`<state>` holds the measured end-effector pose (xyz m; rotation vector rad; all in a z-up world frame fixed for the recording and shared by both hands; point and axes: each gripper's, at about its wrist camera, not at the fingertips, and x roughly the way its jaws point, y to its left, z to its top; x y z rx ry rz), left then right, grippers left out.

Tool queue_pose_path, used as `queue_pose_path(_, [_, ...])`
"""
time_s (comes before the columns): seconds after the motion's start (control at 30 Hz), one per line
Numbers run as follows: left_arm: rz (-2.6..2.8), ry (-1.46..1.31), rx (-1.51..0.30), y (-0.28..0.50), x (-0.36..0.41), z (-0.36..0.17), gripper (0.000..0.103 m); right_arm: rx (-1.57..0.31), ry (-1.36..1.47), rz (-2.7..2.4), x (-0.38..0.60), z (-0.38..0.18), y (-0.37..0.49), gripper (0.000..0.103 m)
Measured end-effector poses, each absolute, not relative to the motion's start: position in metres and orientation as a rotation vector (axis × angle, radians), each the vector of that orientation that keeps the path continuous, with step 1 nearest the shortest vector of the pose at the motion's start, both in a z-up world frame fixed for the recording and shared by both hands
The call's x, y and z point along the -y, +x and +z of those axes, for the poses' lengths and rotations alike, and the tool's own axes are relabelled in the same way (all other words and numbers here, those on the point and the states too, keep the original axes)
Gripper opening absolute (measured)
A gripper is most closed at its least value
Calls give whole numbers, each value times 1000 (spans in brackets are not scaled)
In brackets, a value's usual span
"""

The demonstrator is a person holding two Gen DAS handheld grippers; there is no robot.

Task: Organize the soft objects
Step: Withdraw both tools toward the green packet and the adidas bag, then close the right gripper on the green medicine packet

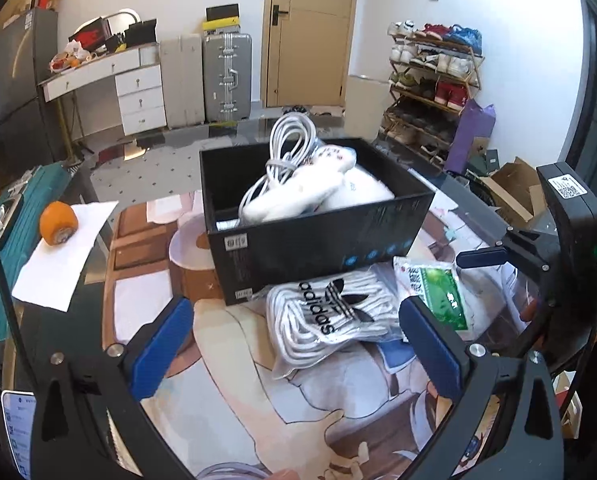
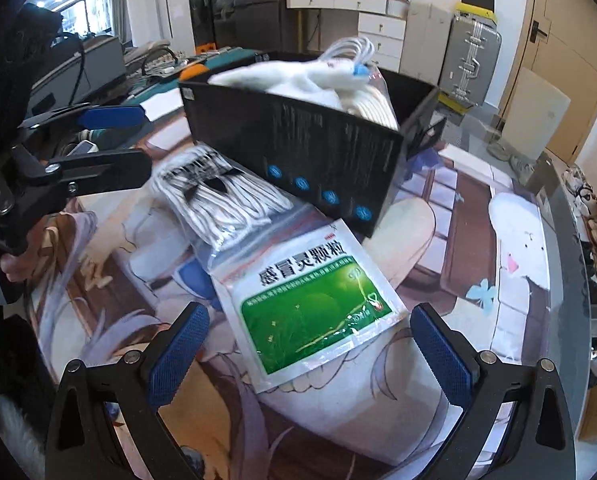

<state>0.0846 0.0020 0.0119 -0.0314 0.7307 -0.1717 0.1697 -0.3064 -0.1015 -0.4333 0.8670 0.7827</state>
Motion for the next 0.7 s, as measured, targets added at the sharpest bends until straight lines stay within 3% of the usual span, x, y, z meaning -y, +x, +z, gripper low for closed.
queue_pose_path(0.7, [-171,-80,-755,87,-11,7,103,-916,-544,954,287,-101,202,102])
